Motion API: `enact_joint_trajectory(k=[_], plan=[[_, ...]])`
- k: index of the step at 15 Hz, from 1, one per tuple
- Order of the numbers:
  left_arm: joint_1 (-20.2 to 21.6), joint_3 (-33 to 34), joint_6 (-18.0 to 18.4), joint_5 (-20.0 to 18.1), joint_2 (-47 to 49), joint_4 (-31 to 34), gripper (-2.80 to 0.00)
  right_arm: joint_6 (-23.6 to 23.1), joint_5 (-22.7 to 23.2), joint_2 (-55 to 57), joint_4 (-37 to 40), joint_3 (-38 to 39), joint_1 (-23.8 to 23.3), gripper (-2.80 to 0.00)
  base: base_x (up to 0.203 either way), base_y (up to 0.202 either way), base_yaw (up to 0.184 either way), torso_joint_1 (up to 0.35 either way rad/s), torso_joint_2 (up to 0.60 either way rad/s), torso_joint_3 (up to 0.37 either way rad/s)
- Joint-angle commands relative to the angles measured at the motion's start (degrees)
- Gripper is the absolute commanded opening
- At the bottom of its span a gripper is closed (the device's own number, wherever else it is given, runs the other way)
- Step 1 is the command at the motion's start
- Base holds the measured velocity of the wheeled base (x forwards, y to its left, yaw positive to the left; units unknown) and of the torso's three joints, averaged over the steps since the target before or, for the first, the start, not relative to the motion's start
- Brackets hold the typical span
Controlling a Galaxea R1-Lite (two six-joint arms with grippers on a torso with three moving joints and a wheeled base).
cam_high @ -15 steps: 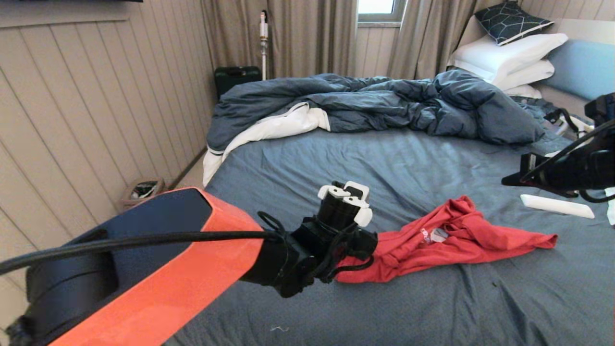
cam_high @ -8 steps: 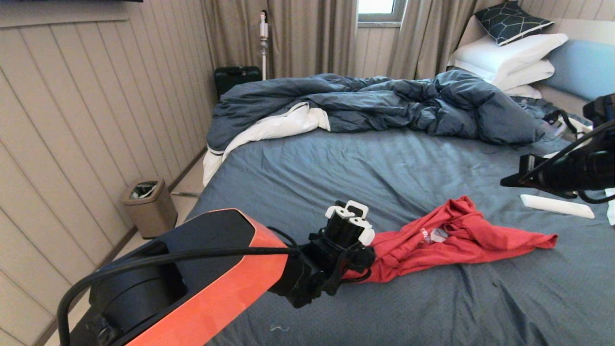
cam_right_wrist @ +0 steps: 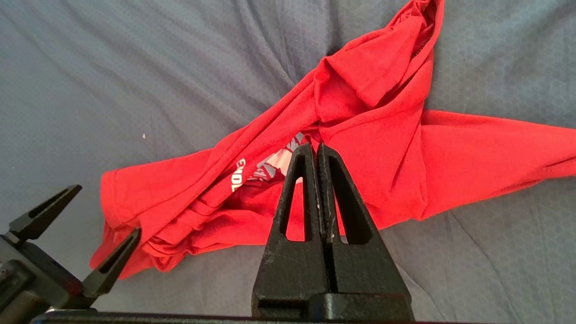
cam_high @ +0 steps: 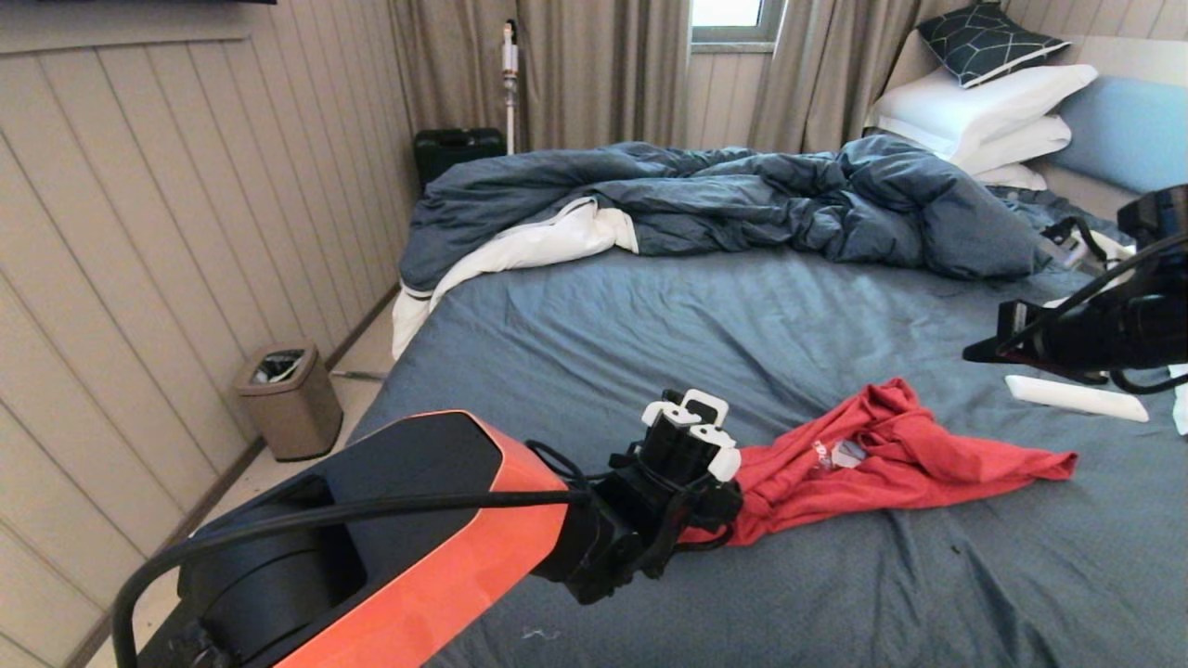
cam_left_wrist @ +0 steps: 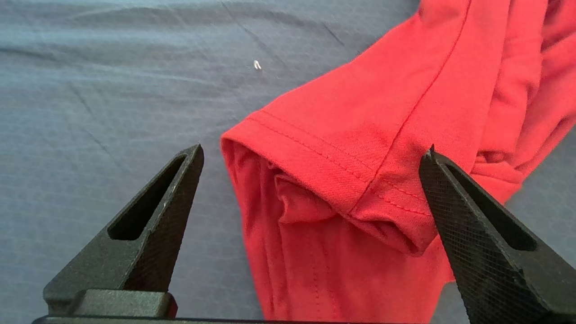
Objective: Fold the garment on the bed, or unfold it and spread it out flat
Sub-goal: Unford the red T-shirt
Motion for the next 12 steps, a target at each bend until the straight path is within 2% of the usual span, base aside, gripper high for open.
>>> enact_joint_trajectory(k=[1,2,12], plan=[[-0.35,-0.05,-0.05,0.11,0.08,-0.03,0.0,0.05,0.12,0.44,0.1,-0.02,-0.02,-2.8,0.0,0.0,0.0,0.0,0.0,0.0],[-0.29,-0.05,-0.05,0.1,0.08,0.35,-2.8,0.05,0.12,0.44,0.1,-0.02,-0.02,-2.8,0.0,0.0,0.0,0.0,0.0,0.0],[-1.52,-0.31,-0.22,0.28,0.35,-1.23,-2.8,-0.04,0.03,0.9,0.1,-0.02,-0.11,-2.8,0.0,0.0,0.0,0.0,0.0,0.0]])
